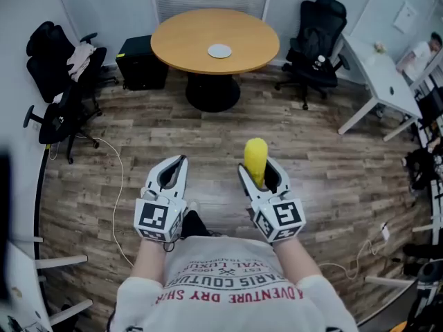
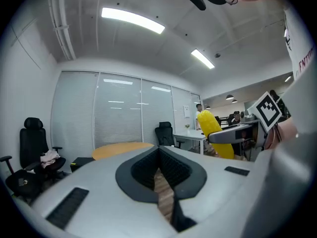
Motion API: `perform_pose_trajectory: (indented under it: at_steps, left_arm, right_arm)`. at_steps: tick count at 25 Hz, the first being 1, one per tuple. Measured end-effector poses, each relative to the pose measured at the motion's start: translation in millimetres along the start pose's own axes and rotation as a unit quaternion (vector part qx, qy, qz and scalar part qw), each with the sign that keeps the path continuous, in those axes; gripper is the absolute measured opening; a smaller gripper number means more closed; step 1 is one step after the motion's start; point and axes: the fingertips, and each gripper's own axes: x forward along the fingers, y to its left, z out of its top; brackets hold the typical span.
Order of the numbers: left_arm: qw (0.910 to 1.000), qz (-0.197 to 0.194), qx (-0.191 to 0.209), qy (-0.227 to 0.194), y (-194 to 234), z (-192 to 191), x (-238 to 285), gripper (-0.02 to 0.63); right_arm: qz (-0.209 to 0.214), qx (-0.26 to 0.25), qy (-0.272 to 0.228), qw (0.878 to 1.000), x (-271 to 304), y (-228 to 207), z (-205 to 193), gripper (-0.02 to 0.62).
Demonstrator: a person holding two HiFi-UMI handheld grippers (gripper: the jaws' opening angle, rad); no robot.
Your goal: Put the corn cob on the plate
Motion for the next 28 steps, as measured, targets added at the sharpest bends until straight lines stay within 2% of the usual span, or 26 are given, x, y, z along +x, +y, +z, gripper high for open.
perform_pose_trajectory:
  at_steps: [7, 14, 19, 22, 28]
  left_arm:
    - [0.9998, -0.006, -0.004, 0.019, 26, -16, 19, 0.032]
    - [0.9996, -0.016, -0.009, 0.019, 89, -19, 65, 0.032]
    - [0.9988, -0.042, -0.011, 0.022, 138, -20, 102, 0.032]
    - [0.998, -0.055, -0.014, 0.026, 169, -21, 125, 0.032]
    - [0.9971, -0.065, -0.026, 0.032, 215, -27, 160, 0.032]
  right_arm:
    - [0.005, 0.013, 0.012, 1.0, 31, -7, -5, 0.264]
    - [-0.004, 0.015, 0.016, 1.0, 103, -14, 1, 0.264]
    - [-0.035, 0.019, 0.025, 0.999, 161, -19, 2, 0.264]
    - [-0.047, 0.037, 0.029, 0.998, 195, -21, 3, 0.264]
    - [-0.042, 0.057, 0.038, 0.997, 250, -25, -3, 0.264]
